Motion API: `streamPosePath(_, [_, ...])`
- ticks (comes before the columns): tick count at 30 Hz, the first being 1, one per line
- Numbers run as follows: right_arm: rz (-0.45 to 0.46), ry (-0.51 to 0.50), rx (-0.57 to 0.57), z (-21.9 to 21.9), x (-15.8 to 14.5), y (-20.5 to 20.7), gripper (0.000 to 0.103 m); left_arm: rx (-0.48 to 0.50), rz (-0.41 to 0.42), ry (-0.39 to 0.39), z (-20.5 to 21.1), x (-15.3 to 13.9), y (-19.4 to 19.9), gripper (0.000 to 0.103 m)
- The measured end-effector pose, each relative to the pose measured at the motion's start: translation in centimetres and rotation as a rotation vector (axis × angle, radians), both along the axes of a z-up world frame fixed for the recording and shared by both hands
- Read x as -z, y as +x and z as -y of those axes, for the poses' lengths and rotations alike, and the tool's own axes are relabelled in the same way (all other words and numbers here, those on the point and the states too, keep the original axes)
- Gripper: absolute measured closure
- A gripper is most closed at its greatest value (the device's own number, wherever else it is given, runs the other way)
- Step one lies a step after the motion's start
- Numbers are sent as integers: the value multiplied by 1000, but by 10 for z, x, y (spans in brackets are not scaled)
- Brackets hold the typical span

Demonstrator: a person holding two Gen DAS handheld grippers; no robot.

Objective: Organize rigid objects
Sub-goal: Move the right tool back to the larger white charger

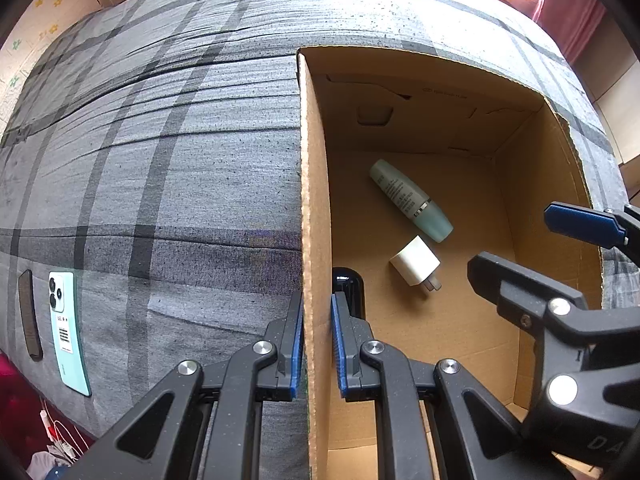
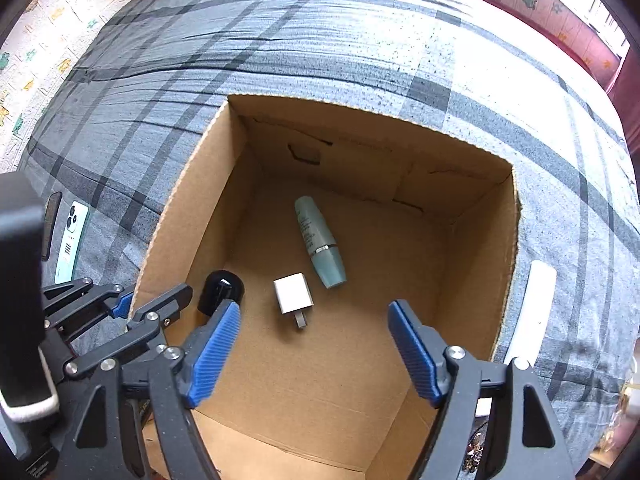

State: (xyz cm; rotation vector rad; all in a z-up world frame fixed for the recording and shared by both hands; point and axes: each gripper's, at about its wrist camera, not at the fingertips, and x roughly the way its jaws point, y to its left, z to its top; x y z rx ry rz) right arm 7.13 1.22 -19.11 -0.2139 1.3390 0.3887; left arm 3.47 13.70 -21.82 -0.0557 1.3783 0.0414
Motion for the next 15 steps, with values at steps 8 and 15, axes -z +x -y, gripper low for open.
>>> streamPosePath(8, [40,13,25,3,-13,-2,4,0,-4,4,2,0,1,89])
streamPosePath(15, [73,25,76,27,-31,-4,0,2,-6,11,3,0,1,89])
